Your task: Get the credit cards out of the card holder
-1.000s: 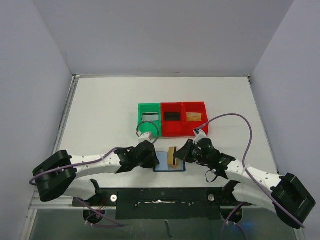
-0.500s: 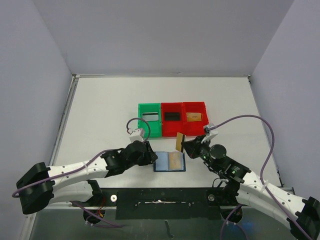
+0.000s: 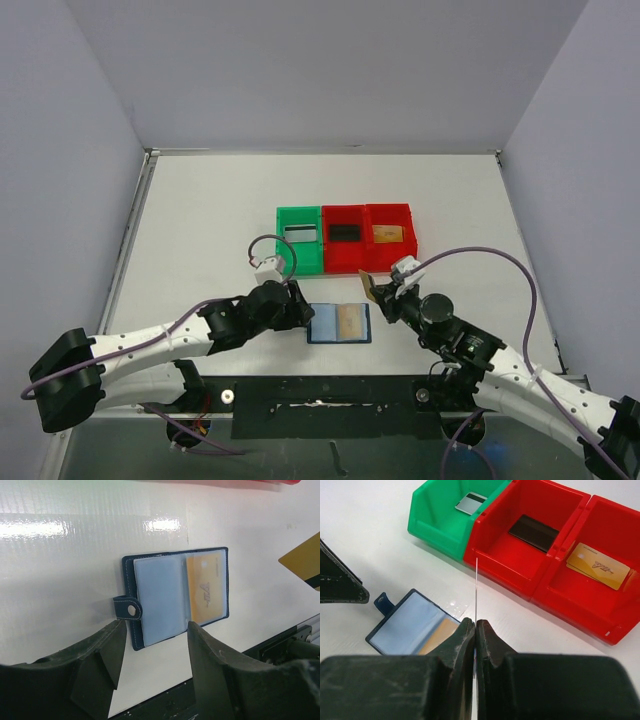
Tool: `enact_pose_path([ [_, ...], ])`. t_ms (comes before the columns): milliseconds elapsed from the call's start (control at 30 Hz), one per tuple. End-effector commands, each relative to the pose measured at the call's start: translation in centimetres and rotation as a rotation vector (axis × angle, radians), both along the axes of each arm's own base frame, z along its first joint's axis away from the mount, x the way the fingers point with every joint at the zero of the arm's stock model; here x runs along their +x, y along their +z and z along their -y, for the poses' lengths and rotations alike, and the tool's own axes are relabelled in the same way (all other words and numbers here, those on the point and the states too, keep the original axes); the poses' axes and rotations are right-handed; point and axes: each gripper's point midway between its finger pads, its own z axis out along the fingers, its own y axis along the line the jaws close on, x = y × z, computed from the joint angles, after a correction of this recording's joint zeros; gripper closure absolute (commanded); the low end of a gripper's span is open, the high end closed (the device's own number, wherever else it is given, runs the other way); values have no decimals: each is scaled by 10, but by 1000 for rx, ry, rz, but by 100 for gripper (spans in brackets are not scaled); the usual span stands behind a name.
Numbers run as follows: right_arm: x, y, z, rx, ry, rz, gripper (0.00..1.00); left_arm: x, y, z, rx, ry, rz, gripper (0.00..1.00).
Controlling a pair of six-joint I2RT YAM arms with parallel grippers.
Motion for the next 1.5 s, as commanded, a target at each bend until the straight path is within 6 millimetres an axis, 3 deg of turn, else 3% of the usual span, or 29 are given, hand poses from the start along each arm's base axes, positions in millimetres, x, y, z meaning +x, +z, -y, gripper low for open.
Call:
enact_pose_path([
  [0,6,25,4,-7,-10,97,100,6,12,0,-23,8,29,47],
  [300,3,44,11,8,-3,164,100,11,10,-8,-29,17,14,33],
  [500,11,42,30,-53,-99,163,100,15,14,-16,-24,20,9,31],
  [733,14,44,26,-83,-54,180,100,20,16,-34,0,80,7,28],
  [900,30,47,36,-59,-70,169,100,26,29,-49,51,84,41,28],
  [1167,62,70,77,150,-190,136,100,63,58,-97,135,144,84,28],
  [1333,65,86,90,58,-176,210,100,85,102,-148,201,244,211,27],
  [1467,74,86,95,-56,-186,134,100,91,111,-179,259,307,278,27],
])
